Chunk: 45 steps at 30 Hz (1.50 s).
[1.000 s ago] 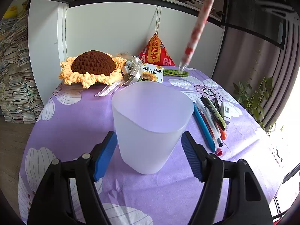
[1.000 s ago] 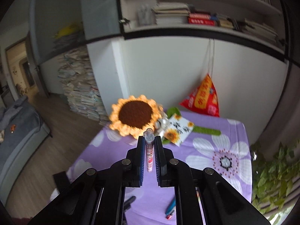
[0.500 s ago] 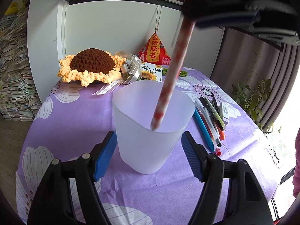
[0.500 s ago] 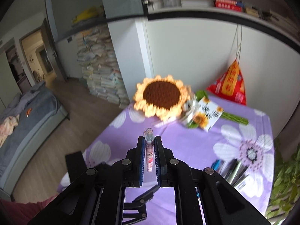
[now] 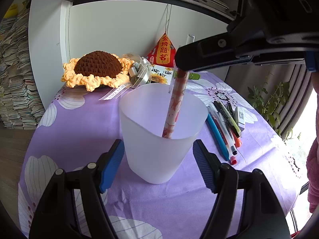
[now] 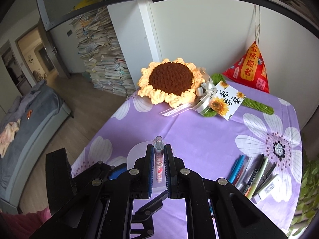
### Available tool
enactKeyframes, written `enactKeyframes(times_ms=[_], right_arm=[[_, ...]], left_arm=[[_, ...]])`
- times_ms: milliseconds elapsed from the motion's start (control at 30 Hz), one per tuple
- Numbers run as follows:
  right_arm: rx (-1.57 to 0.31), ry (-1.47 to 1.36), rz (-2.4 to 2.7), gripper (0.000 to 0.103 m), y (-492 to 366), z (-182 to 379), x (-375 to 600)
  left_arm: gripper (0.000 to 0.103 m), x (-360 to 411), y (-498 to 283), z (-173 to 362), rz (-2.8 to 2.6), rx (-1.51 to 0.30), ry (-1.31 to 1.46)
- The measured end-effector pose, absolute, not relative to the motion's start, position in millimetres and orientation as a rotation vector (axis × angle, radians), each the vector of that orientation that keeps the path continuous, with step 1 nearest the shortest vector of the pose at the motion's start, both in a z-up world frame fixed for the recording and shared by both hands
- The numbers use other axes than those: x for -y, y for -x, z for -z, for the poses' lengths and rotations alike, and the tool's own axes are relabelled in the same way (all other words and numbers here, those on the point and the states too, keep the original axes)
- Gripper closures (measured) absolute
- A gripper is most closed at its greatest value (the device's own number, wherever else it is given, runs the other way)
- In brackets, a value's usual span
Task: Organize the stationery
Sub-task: 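Carry the pink pen with the right tool and drop it into the cup, then move the right tool back to the pens and grasp the blue pen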
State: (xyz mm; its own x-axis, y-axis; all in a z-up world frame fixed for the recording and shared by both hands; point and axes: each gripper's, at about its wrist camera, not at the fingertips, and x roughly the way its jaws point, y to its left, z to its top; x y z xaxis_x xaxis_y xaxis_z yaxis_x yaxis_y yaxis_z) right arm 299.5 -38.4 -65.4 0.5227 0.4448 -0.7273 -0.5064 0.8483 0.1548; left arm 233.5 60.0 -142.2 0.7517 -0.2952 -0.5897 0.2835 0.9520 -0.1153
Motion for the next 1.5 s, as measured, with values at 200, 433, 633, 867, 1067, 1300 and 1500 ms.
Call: enactKeyframes(times_ms=[200, 433, 633, 867, 1067, 1300, 1500], right_arm=[[-0.859, 0.082, -0.57, 0.092, -300, 70, 37], [-0.853, 0.072, -0.57, 0.092, -296, 70, 41], [-0.864, 0.061, -0.575, 0.092, -295, 69, 46], [-0.827, 0.023, -0.522, 0.092, -292, 56, 68], [-0.918, -0.075, -0.304, 0.092, -325, 70, 124], [-1.085, -0.186, -0.175, 0.092, -374, 122, 165], [-1.117, -0.182, -0.226, 0.092, -386, 133, 155]], left_arm=[[0.033, -60, -233, 142, 0.315, -0.647, 0.018], [0.033, -60, -233, 142, 0.315, -0.647, 0.016], [0.033, -61, -235, 143, 0.314, -0.653, 0.013], [0.033, -61, -235, 143, 0.315, -0.653, 0.014], [0.033, -61, -235, 143, 0.315, -0.653, 0.013], [0.033, -62, -235, 143, 0.315, -0.653, 0.014], [0.033, -62, -235, 143, 0.315, -0.653, 0.014]])
